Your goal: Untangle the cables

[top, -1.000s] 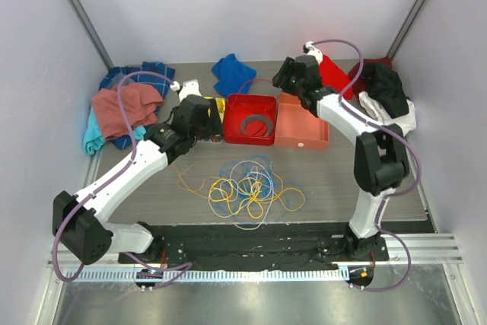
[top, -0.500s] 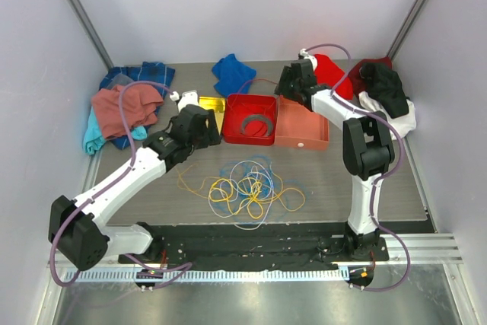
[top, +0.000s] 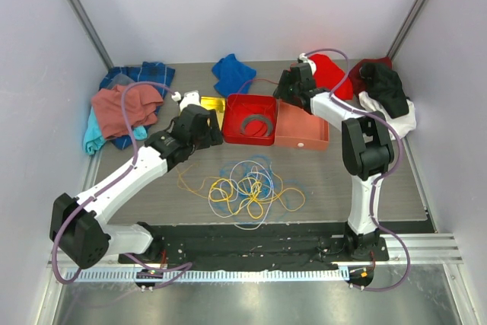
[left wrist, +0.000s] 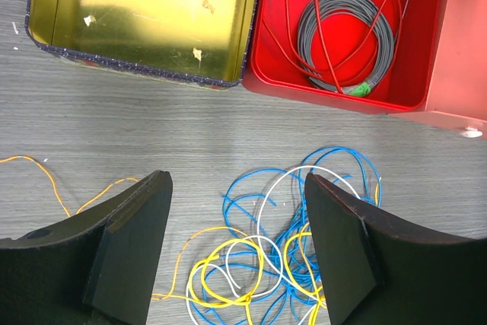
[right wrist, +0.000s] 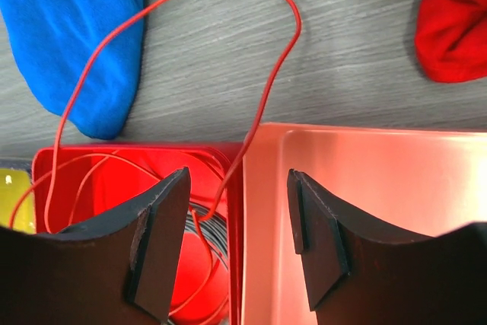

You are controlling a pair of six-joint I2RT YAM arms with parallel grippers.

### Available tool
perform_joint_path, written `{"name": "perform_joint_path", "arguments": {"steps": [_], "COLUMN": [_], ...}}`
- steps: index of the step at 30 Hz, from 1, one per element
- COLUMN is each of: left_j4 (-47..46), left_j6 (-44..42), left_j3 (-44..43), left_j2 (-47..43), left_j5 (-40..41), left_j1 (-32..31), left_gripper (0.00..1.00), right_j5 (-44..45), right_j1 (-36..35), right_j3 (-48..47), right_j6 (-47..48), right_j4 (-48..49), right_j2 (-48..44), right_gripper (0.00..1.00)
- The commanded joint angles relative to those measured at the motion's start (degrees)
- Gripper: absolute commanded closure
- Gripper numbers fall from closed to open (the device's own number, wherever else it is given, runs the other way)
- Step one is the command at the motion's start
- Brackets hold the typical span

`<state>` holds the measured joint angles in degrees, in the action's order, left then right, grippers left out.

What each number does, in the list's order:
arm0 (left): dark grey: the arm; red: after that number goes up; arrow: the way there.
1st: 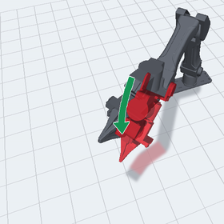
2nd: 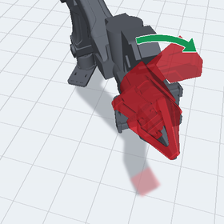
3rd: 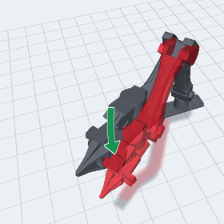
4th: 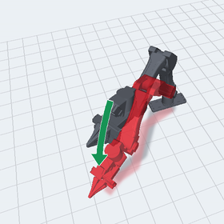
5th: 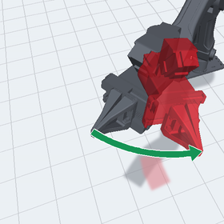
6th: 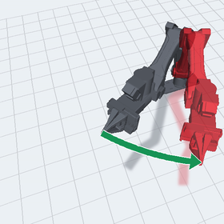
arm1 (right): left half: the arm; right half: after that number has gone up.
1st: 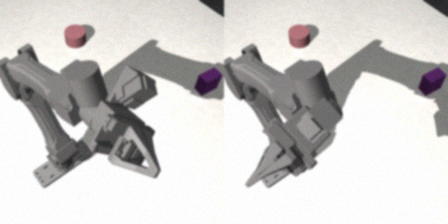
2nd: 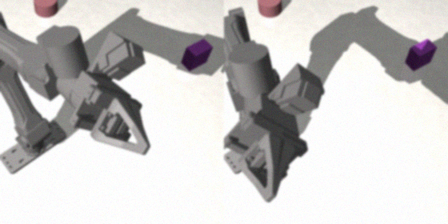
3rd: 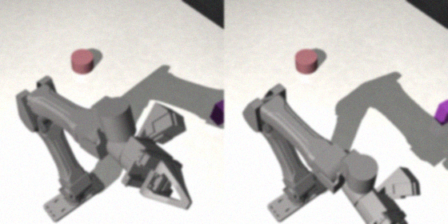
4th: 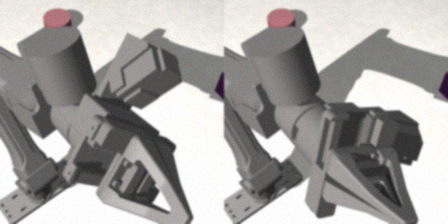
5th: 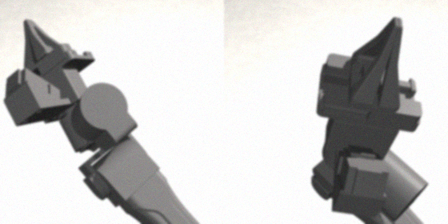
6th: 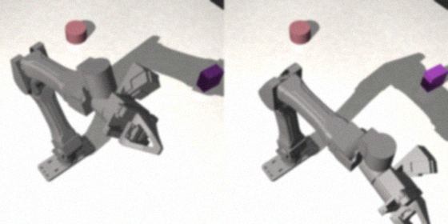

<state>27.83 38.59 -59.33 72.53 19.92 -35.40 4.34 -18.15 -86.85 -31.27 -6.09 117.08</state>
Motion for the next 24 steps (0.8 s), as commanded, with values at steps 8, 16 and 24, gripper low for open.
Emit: {"name": "perform_joint_path", "arguments": {"steps": [8,16,24], "left_j4": [-2.7,-2.8,-3.0], "left_j6": [0.1,-0.2,-0.2], "left_j3": [0.8,0.9,1.1], "left_j2": [0.0,0.2,0.7], "left_j5": [0.6,0.4,0.3], "left_j1": [0.0,0.0,0.0], "left_gripper": [0.25,0.25,0.25], "right_j5": [1.5,2.1,1.5], "right_j1": [0.0,0.0,-0.2], "right_j3": [-6.8,-8.4,-8.2], "right_j6": [-3.2,-3.5,-3.9], "right_j4": [0.2,-0.6,0.1], "right_j2": [3.9,5.8,5.4], "right_gripper": [0.46,0.56,0.72]}}
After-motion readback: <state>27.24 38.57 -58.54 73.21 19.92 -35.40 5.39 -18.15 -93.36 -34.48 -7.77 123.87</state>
